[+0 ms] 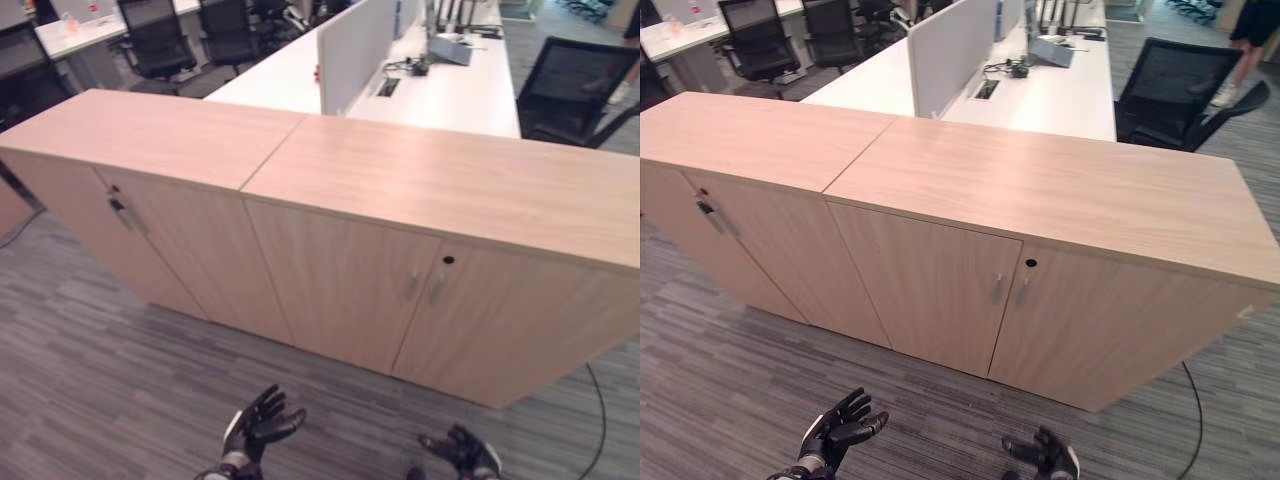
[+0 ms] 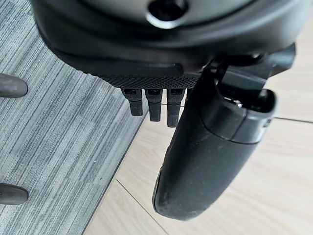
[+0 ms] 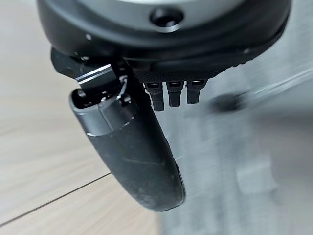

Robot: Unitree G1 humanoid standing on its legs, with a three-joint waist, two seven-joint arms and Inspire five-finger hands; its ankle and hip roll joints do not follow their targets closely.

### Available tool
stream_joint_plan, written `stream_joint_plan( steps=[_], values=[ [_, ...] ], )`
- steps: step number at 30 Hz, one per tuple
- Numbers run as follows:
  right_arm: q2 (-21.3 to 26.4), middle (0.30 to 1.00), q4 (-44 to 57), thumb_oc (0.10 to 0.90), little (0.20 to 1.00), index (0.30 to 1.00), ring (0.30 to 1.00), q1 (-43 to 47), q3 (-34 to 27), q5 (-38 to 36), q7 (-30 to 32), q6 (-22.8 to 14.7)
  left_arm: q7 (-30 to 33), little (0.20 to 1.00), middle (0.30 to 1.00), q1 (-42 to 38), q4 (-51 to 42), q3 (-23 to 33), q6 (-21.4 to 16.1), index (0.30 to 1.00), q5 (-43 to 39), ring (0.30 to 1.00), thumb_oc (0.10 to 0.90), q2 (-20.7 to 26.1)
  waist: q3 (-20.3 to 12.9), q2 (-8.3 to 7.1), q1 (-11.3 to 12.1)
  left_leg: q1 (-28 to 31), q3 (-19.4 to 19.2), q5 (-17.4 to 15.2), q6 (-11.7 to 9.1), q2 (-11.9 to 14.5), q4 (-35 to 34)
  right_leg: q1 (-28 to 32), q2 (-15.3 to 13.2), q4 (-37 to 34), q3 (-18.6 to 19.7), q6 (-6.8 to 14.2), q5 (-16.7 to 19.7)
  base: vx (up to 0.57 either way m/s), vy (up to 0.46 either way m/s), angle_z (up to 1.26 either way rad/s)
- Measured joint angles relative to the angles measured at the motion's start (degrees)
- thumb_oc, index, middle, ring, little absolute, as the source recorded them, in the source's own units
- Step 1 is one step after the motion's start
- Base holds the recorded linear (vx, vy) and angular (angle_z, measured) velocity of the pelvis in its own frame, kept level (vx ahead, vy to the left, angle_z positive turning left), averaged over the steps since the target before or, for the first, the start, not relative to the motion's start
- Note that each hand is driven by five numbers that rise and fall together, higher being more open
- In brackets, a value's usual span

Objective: Put the empty folder in the office cabinet

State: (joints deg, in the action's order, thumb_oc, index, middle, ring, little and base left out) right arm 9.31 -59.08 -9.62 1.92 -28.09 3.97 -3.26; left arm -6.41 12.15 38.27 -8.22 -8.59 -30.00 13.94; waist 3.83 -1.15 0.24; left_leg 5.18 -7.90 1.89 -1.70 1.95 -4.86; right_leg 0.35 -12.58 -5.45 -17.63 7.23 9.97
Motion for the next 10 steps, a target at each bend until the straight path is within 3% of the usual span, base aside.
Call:
stream_joint_plan(
  steps=[6,10],
  values=[
    [0.5,0.9,0.2,0.8,0.9,0.9,0.9,0.0,-1.0,-0.1,-1.1,-0.3,1.2,0.9,0.9,0.3,0.4,0.0,0.0,0.9,2.2,0.9,0.8,0.8,-0.9,-1.46,0.0,0.4,-0.7,-1.3,0.2,0.9,0.0,-0.6,0.8,0.0,0.6,0.2,0.1,0.0,-0.019,-0.13],
    [1.0,0.9,0.4,0.8,0.9,0.9,0.9,3.1,-1.3,-0.2,-1.3,-0.8,1.6,0.9,0.9,0.3,1.4,0.0,0.0,0.9,2.2,0.9,0.8,0.8,-1.2,-1.62,-0.1,1.1,-1.4,-1.3,0.0,1.3,0.0,-0.3,1.4,0.0,1.6,-0.2,0.4,0.0,-0.019,-0.12]
  ],
)
